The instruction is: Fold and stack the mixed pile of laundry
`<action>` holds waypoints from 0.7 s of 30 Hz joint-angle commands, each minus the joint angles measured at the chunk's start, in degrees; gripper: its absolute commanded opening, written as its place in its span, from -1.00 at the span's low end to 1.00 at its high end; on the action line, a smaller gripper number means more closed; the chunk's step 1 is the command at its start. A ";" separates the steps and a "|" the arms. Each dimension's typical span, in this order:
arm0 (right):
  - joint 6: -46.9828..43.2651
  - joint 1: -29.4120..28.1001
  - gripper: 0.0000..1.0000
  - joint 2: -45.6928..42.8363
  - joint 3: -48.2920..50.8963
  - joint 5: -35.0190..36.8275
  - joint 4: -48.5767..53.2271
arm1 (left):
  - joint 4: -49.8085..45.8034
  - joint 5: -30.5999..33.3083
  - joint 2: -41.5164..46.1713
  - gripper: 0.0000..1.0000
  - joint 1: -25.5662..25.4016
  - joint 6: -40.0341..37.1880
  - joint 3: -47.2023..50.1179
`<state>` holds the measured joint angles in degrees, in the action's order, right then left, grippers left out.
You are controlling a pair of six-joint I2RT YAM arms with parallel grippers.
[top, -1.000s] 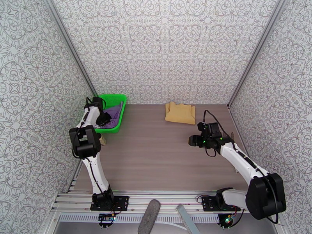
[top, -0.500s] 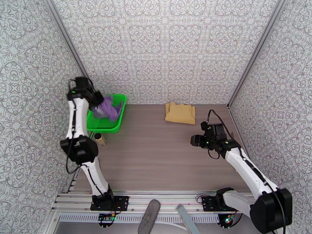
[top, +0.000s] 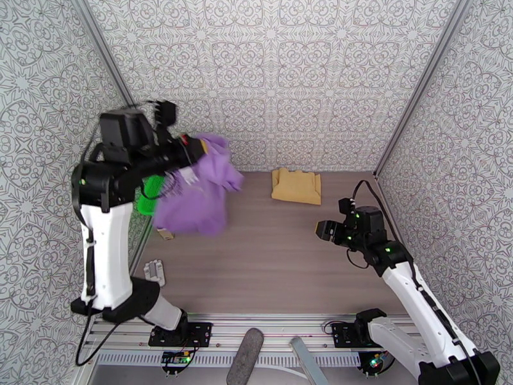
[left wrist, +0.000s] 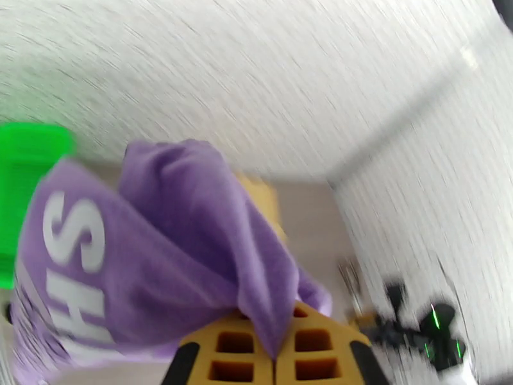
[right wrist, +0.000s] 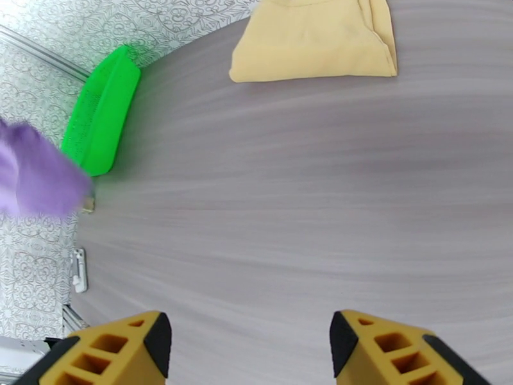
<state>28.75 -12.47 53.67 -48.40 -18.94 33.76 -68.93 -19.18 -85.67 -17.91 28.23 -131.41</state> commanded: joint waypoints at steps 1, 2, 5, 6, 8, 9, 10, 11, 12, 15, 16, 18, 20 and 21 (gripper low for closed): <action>1.61 0.08 0.40 -1.59 2.32 -1.19 0.51 | 9.54 7.21 6.42 -1.00 -9.68 5.06 19.88; 1.66 0.08 0.40 -1.91 2.84 -1.19 0.61 | 13.14 8.91 8.30 -1.00 -12.60 6.84 26.94; 1.67 0.08 0.40 -2.59 4.56 -1.26 0.95 | 23.92 10.96 11.15 -1.00 -19.44 12.26 44.23; 1.59 0.12 0.40 -2.77 4.94 -1.23 1.19 | 27.58 10.48 11.18 -1.00 -20.89 14.30 49.98; 1.18 0.13 0.41 -2.87 5.70 -1.14 1.73 | 33.81 9.34 10.13 -1.00 -23.09 17.88 58.59; 0.98 0.12 0.40 -3.02 6.04 -0.97 2.13 | 36.28 8.92 9.18 -1.00 -24.54 19.31 61.91; 0.87 0.08 0.41 -3.12 6.35 -0.94 2.34 | 37.64 8.96 8.24 -1.00 -25.57 20.18 63.97; 0.70 0.12 0.41 -3.22 6.78 -1.12 2.52 | 38.71 9.15 7.31 -1.00 -26.66 20.98 65.66; 0.54 0.08 0.41 -3.38 7.21 -1.58 2.55 | 39.45 9.39 6.70 -1.00 -27.43 21.60 66.85; -0.56 -0.01 0.42 -3.23 8.53 -5.08 2.37 | 40.18 10.71 6.56 -1.00 -28.05 22.20 67.83; -1.22 -0.41 0.43 -3.01 8.92 -6.34 2.37 | 39.67 11.39 6.77 -1.00 -27.97 21.99 67.39; -3.03 -2.34 0.45 -2.34 9.75 -9.00 2.03 | 37.57 13.02 6.92 -1.00 -27.63 20.98 65.34; -4.61 -6.08 0.46 -0.79 10.17 -9.08 1.37 | 36.11 13.53 6.92 -1.00 -27.08 20.01 63.42; -5.43 -8.72 0.46 0.61 10.17 -8.33 0.94 | 35.73 13.39 6.81 -1.00 -26.53 19.77 62.77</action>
<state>26.68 -16.97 52.31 -39.29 -24.64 35.16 -34.44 -8.10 -80.64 -45.43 48.01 -65.12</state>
